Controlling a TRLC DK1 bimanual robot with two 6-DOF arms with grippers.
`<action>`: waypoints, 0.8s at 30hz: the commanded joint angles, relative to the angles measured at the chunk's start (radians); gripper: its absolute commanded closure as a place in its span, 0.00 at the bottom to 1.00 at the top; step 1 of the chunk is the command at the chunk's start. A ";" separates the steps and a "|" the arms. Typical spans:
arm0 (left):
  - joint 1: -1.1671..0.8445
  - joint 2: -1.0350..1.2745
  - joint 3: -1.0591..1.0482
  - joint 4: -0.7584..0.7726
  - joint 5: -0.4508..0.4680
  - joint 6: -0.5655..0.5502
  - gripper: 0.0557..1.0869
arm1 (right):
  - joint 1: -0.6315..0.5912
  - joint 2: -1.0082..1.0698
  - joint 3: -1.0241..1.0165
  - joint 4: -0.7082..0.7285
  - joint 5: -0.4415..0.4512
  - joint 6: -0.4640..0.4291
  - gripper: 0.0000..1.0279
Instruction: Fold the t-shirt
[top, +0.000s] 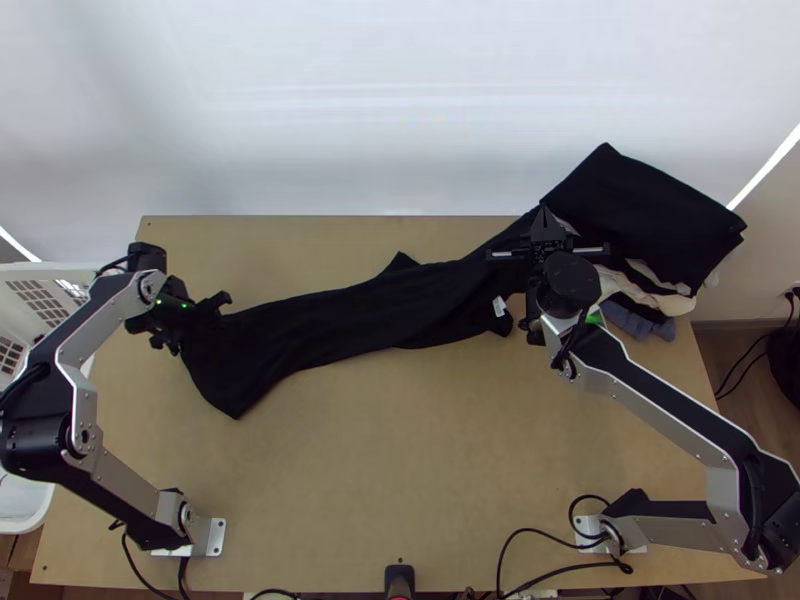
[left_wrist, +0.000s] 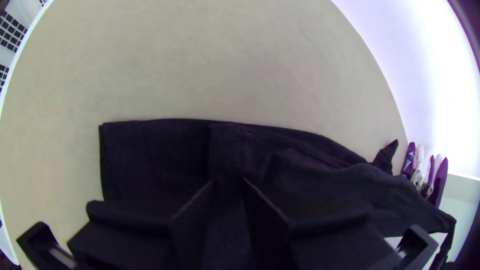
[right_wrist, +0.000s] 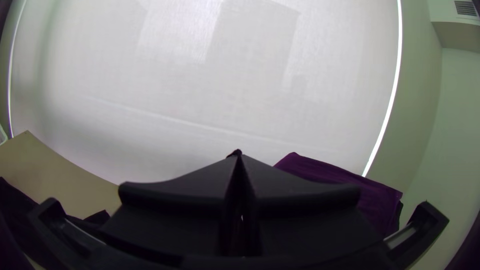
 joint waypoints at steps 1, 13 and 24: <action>-0.006 0.016 0.001 0.016 0.012 -0.022 0.96 | -0.003 0.004 -0.002 0.022 0.012 0.013 0.97; 0.075 -0.165 0.237 -0.042 0.013 -0.085 0.96 | -0.041 0.024 0.047 0.022 0.012 0.004 0.97; 0.119 -0.287 0.393 -0.014 0.012 -0.113 0.96 | -0.078 0.066 0.223 0.021 0.012 -0.008 0.97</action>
